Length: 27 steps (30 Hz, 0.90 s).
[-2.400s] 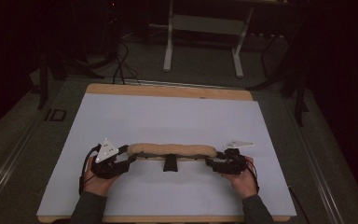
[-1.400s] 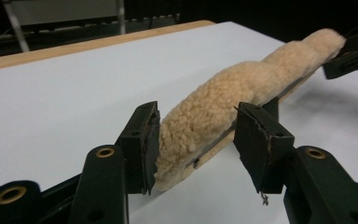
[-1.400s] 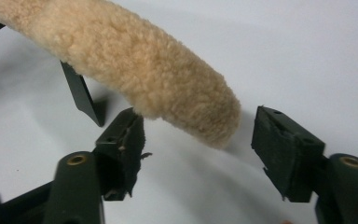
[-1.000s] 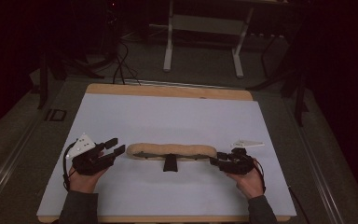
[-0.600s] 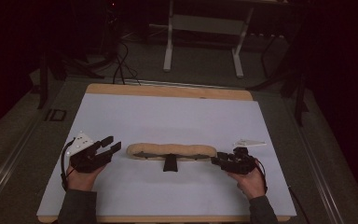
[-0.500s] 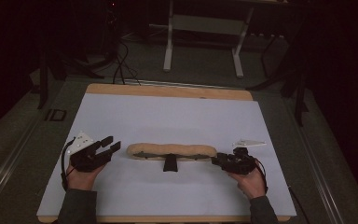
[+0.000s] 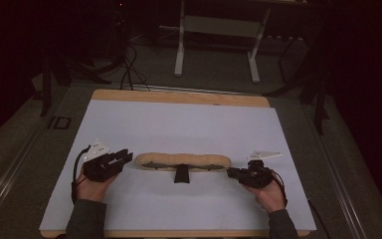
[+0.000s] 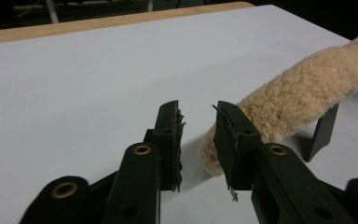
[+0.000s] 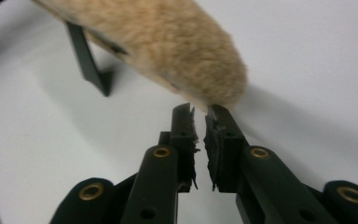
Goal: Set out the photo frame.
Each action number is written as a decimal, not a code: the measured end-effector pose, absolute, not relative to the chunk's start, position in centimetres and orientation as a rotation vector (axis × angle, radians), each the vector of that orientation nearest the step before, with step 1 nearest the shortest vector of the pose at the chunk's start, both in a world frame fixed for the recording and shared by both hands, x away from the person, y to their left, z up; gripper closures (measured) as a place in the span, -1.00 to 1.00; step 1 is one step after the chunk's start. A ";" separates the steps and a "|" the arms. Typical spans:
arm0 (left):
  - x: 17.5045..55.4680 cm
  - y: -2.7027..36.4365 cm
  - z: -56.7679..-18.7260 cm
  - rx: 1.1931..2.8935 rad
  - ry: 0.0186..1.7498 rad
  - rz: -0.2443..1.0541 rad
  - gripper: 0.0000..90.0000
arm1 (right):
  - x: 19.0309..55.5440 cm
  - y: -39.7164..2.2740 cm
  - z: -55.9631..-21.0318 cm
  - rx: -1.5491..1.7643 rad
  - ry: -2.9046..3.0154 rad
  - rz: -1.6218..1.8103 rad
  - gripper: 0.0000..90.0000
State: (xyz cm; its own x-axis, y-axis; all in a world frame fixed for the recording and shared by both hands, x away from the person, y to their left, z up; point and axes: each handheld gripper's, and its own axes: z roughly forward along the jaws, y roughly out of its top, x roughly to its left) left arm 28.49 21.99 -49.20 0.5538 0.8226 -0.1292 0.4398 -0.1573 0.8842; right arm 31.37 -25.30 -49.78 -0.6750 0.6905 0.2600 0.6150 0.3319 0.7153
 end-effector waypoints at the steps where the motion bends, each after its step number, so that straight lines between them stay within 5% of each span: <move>1: 28.5 22.0 -49.3 1.795 1.038 0.477 0.66 | 31.3 -25.3 -49.8 1.208 2.500 1.289 0.87; 9: 28.7 21.3 -49.5 1.838 1.015 0.499 0.99 | 31.1 -24.6 -49.7 1.158 2.505 1.301 1.00; 27: 29.0 20.2 -50.1 1.894 1.003 0.521 1.00 | 31.4 -23.7 -50.6 1.181 2.456 1.272 1.00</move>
State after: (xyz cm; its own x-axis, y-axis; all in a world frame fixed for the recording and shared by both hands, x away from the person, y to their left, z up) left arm 29.05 20.17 -50.14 0.5816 0.8124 -0.0431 0.4318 -0.2633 0.8627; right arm 31.42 -23.66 -50.64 -0.6838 0.6951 0.2218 0.5821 0.3363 0.7403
